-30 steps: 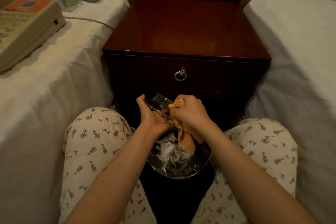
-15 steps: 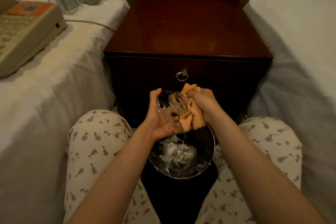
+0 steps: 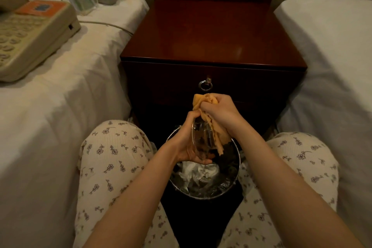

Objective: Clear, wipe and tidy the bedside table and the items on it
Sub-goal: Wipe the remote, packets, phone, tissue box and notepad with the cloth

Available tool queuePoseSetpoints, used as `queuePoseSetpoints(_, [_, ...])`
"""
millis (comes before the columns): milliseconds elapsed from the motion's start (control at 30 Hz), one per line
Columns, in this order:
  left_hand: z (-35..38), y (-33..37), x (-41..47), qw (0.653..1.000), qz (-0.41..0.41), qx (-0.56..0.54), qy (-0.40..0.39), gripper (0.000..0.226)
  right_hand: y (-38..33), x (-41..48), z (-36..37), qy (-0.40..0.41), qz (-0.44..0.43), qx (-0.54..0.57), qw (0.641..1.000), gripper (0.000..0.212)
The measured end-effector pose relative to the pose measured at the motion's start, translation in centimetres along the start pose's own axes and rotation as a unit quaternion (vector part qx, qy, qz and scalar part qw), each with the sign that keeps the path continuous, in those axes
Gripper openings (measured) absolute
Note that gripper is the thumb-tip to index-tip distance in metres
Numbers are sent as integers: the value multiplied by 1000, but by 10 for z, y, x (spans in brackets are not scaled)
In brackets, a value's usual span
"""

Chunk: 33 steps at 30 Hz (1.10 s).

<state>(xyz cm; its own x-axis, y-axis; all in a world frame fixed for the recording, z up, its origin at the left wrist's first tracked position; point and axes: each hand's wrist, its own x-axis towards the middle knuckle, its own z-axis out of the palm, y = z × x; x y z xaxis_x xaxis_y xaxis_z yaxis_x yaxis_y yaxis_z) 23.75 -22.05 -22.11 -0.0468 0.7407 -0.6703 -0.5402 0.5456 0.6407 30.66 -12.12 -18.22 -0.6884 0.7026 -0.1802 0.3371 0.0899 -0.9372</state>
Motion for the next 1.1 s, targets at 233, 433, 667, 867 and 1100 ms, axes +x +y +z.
queuePoseSetpoints(233, [-1, 4, -3, 999, 20, 8, -28, 73, 18, 12, -6, 61, 66, -5, 996, 17])
queuePoseSetpoints(433, [-1, 8, -6, 995, 67, -69, -7, 77, 24, 13, -3, 64, 141, 101, 983, 15])
queuePoseSetpoints(667, [-4, 11, -3, 974, 99, -200, 26, 83, 28, 12, 6, 56, 146, 83, 984, 11])
queuePoseSetpoints(867, [-6, 17, 1, 969, 143, -189, 67, 68, 30, 13, 13, 98, 107, 67, 987, 10])
queuePoseSetpoints(1100, [-3, 13, -2, 982, 125, -8, 141, 67, 19, 6, 16, 80, -53, -7, 995, 27])
